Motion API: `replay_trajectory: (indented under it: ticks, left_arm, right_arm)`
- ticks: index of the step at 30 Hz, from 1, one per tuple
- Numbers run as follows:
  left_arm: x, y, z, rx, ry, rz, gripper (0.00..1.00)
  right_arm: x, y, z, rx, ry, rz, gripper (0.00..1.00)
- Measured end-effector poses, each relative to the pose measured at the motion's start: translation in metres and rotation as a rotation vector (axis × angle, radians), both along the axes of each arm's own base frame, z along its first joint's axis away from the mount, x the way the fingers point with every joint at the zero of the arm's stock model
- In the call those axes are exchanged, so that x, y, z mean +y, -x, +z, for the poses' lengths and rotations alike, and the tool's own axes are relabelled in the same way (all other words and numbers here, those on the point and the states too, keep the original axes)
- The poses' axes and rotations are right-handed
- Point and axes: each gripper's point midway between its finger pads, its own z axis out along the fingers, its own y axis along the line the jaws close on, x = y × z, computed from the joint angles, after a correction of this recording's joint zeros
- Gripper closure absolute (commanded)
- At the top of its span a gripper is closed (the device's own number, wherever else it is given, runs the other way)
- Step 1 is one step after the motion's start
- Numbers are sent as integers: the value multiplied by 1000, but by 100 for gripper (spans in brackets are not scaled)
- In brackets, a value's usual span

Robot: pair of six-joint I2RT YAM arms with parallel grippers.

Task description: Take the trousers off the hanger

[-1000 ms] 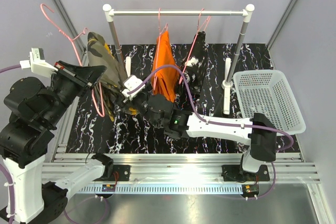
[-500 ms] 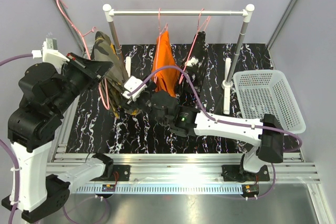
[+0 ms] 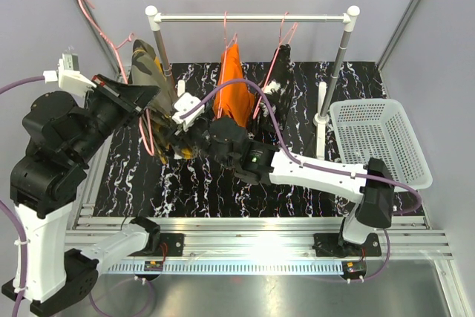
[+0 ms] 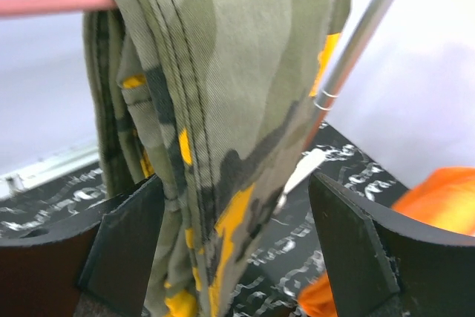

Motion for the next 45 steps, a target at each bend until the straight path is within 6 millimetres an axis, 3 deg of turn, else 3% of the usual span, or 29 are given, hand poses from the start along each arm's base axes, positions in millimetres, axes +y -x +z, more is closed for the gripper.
replay_trajectory:
  ticks: [6, 17, 20, 25, 27, 28, 32, 38, 44, 45]
  left_arm:
    - [0, 3, 4, -13, 16, -6, 100]
    - [1, 7, 0, 7, 54, 2, 100]
    - [2, 8, 0, 6, 55, 2, 100]
    - [3, 11, 1, -5, 49, 2, 100]
    - [5, 11, 1, -12, 37, 4, 100]
    - [5, 11, -1, -10, 26, 4, 100]
    - [2, 7, -3, 2, -6, -8, 100]
    - [-8, -1, -10, 31, -19, -42, 100]
    - [-10, 0, -5, 15, -12, -52, 100]
    - [-10, 0, -4, 10, -11, -55, 100]
  right_arm:
    - [18, 4, 2, 50, -58, 53, 16]
    - [44, 1, -15, 66, -94, 43, 19]
    - [43, -5, -15, 44, -103, 8, 24]
    - [41, -9, -8, -2, -87, -17, 46]
    - [41, -10, -7, -19, -75, -19, 44]
    - [40, -10, -7, -28, -69, -19, 36]
    - [38, -9, -3, -55, -51, -15, 25]
    - [31, -8, 11, -82, -57, -19, 27]
    - [30, -8, 19, -99, -47, -19, 50]
    - [30, -9, 23, -102, -57, -20, 63]
